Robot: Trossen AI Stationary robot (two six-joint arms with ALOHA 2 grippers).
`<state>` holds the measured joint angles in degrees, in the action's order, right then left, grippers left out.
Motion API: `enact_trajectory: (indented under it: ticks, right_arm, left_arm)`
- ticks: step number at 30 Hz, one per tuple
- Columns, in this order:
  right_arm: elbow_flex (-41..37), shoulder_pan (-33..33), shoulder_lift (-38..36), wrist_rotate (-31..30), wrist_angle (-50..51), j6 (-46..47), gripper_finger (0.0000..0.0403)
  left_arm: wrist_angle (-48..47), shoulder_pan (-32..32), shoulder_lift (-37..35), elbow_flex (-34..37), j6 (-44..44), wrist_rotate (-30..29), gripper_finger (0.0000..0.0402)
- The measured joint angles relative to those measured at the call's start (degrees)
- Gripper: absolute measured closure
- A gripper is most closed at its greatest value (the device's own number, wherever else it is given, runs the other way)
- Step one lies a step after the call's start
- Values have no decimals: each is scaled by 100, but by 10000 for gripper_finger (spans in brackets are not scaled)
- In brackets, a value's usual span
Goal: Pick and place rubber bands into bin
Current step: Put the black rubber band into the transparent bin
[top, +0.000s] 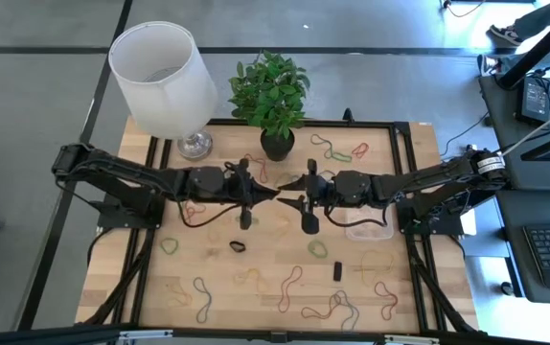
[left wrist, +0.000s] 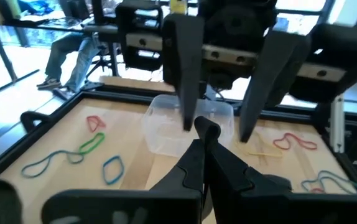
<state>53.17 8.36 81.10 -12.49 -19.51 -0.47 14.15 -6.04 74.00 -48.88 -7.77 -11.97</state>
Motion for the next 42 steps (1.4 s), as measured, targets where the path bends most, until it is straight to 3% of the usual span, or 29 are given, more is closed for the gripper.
enact_trajectory:
  ticks: [22,32,42]
  right_arm:
    - [-2,1,-2,0,-205,-4,311]
    - [-2,4,-4,-4,-203,-3,395]
    - [-2,4,-4,6,-203,-3,398]
  left_arm:
    - [152,21,2,0,-2,121,398]
    - [138,21,2,0,-2,111,397]
    - [141,21,4,0,-1,95,329]
